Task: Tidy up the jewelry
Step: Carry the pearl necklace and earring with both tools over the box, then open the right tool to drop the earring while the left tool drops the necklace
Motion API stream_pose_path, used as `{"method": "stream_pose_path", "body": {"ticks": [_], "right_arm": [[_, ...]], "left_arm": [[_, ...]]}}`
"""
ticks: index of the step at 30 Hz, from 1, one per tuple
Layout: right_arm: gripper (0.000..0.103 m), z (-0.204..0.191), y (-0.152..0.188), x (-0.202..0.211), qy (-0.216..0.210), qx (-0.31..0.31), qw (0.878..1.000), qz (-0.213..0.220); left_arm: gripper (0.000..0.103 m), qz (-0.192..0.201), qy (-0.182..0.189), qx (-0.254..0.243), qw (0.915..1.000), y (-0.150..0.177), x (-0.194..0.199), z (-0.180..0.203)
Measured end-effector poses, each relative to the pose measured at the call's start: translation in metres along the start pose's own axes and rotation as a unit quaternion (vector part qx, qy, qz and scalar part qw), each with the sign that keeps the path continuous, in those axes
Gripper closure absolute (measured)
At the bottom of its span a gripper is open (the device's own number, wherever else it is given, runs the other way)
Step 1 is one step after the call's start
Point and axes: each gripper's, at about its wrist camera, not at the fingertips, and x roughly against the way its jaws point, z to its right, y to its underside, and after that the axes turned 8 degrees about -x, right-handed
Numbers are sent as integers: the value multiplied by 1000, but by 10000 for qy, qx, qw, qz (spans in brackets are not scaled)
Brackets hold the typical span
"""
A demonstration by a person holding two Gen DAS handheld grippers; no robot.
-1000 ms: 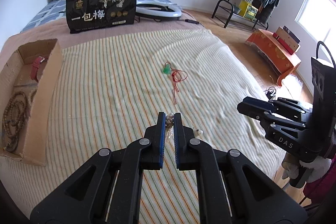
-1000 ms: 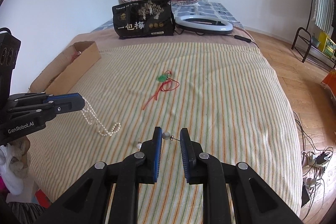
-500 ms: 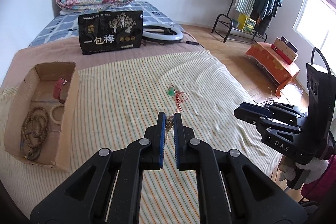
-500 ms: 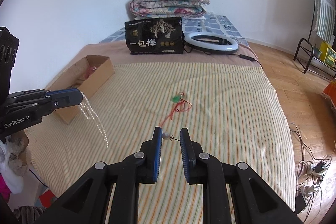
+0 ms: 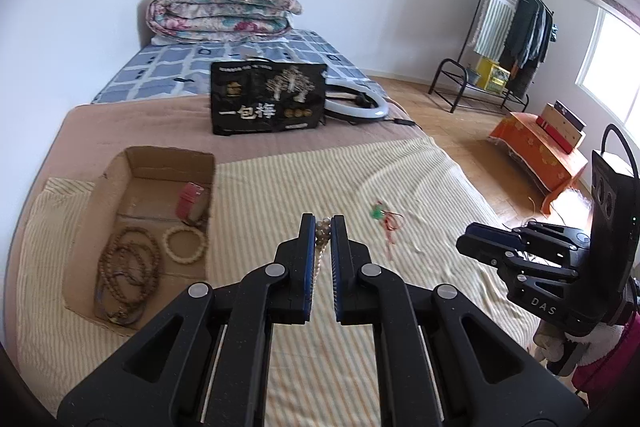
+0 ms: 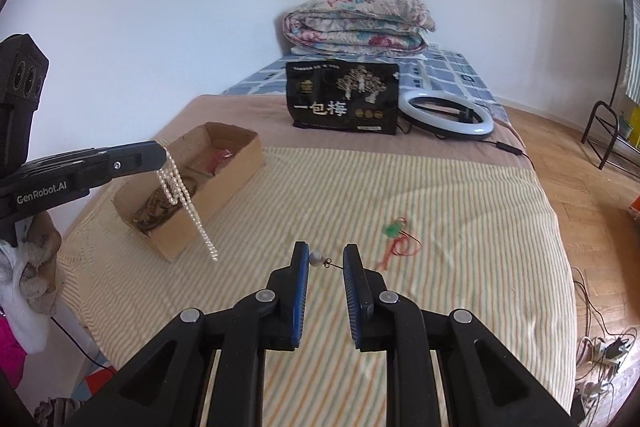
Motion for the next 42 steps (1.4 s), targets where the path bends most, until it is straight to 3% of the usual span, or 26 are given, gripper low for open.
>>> {"method": "stream_pose_path", "body": {"ticks": [12, 23, 42], "right_arm": [[87, -63, -24, -31, -484, 275, 9984, -39], [87, -119, -37, -72, -924, 566, 9938, -227], [87, -169, -37, -146, -1290, 680, 9865, -740]], "left_arm": [[98, 130, -493, 323, 9982, -6, 14, -81], [98, 23, -781, 674, 9947, 1, -2, -143], [98, -287, -884, 959, 9910, 22, -35, -196]]}}
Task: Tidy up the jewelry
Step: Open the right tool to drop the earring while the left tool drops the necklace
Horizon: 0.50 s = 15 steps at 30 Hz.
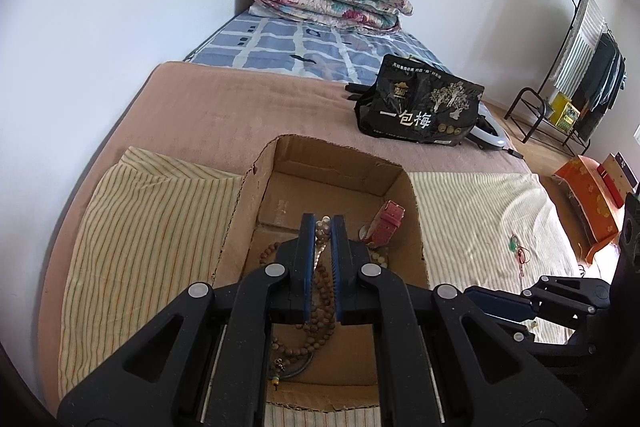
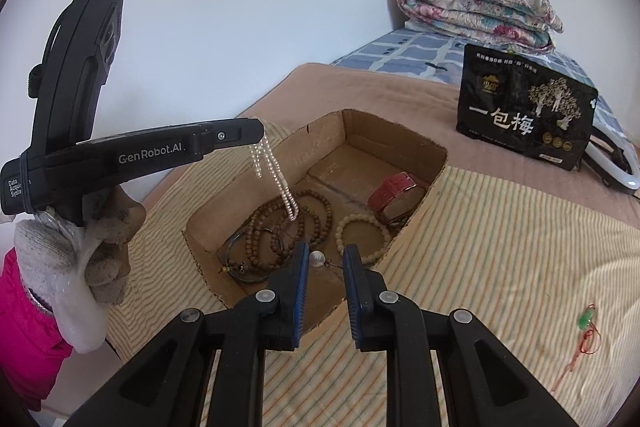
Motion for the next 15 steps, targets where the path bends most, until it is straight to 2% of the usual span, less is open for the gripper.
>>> {"method": "stream_pose_path", "body": {"ticks": [9, 11, 13, 14, 15], "right_arm": [[86, -3, 1, -21, -30, -18, 9998, -176], [82, -3, 1, -23, -49, -39, 9998, -198], [60, -2, 1, -25, 2, -41, 9998, -168], [53, -2, 1, -26, 26, -40, 9999, -154], [38, -2, 2, -26, 52, -39, 9999, -130]], "left_arm": [[98, -135, 75, -37, 9999, 4, -14, -3], [98, -177, 59, -85, 9998, 5, -17, -2], [97, -224, 41, -110, 9997, 6, -21, -2], [97, -252, 20, -107, 9996, 7, -23, -2], [97, -264, 11, -98, 9996, 8, -25, -2]]}}
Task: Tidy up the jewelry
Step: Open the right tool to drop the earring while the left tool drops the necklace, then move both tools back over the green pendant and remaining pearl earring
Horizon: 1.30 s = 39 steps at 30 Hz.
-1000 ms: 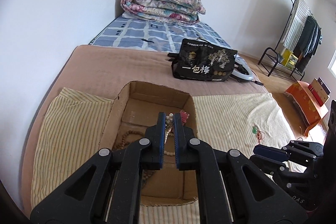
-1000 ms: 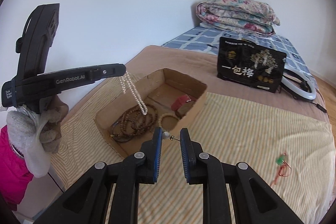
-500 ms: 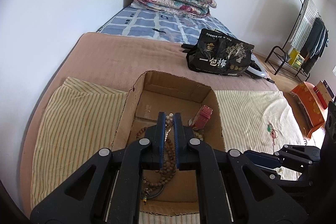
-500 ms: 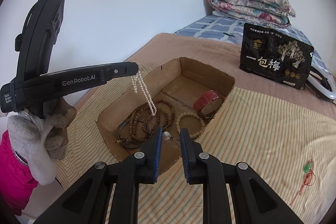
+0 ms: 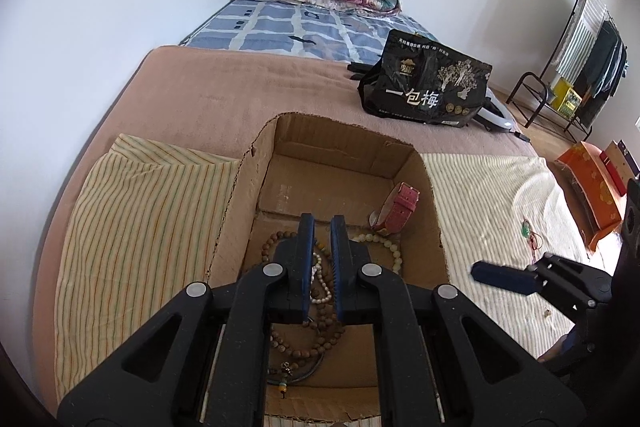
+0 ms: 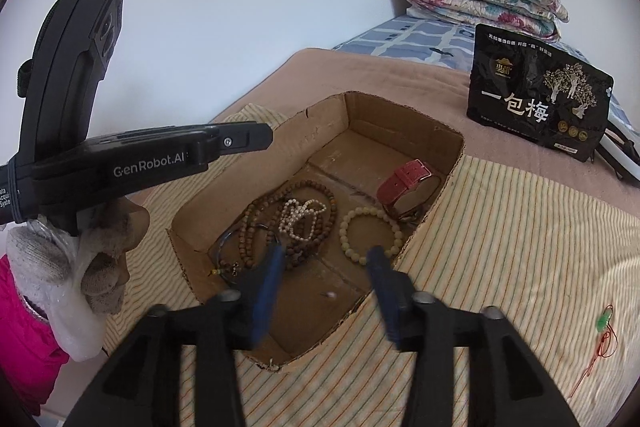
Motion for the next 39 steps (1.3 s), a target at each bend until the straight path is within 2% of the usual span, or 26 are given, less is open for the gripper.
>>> {"method": "stream_pose_path", "body": {"ticks": [1, 4, 5, 19, 23, 33, 36, 39], "right_arm": [[27, 0, 0, 0, 14, 3, 10000, 36], [16, -1, 1, 0, 58, 31, 9999, 85], [15, -2, 1, -1, 83, 57, 9999, 74], [9, -5, 2, 0, 223, 141, 9996, 45], [9, -5, 2, 4, 255, 152, 9995, 83], [6, -4, 4, 23, 323, 195, 9991, 211], [5, -3, 6, 32, 348, 190, 9988, 286], [2, 0, 6, 38, 385, 183, 9986, 319]], "left_arm": [[92, -15, -3, 15, 10000, 1, -2, -1], [64, 5, -3, 76, 10000, 4, -4, -3], [59, 23, -5, 88, 10000, 4, -4, -4], [58, 8, -9, 178, 9998, 8, -4, -5], [43, 105, -48, 159, 9998, 8, 3, -5], [42, 276, -96, 7, 9996, 5, 26, 12], [35, 338, -109, -29, 9994, 5, 33, 18], [33, 412, -139, -76, 9990, 4, 40, 25]]}}
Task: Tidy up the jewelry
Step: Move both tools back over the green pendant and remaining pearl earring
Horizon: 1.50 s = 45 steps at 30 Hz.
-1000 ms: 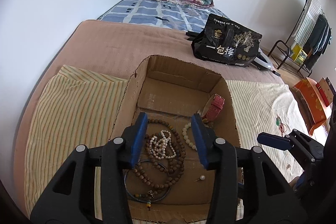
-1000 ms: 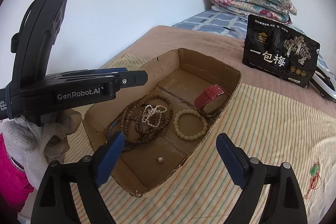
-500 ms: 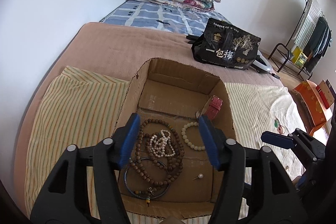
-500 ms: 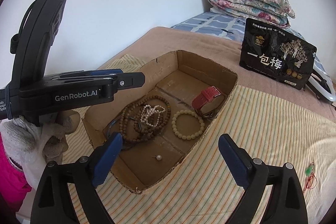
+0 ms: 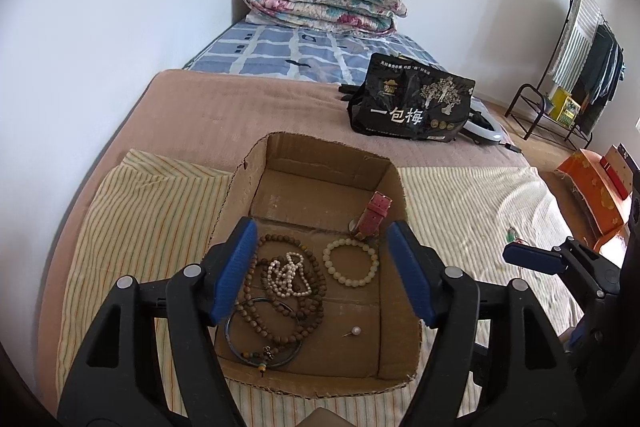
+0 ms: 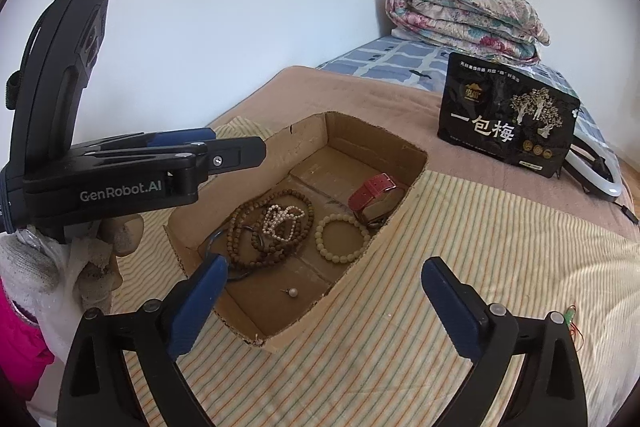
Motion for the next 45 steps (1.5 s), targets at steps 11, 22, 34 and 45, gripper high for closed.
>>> {"method": "stream_pose_path", "body": {"ticks": [11, 22, 34, 45], "right_arm": [[0, 19, 10, 35, 352, 17, 9992, 181], [0, 68, 26, 75, 722, -246, 9965, 343], [0, 142, 45, 119, 1270, -698, 9883, 471], [0, 207, 66, 131, 1664, -1281, 9768, 415]], "left_arm": [[27, 168, 115, -175, 9996, -6, 22, 36], [27, 295, 520, -400, 9974, -5, 31, 84], [27, 114, 830, -907, 9924, 9, 24, 146], [27, -239, 1250, -1260, 9838, 34, -4, 199]]}}
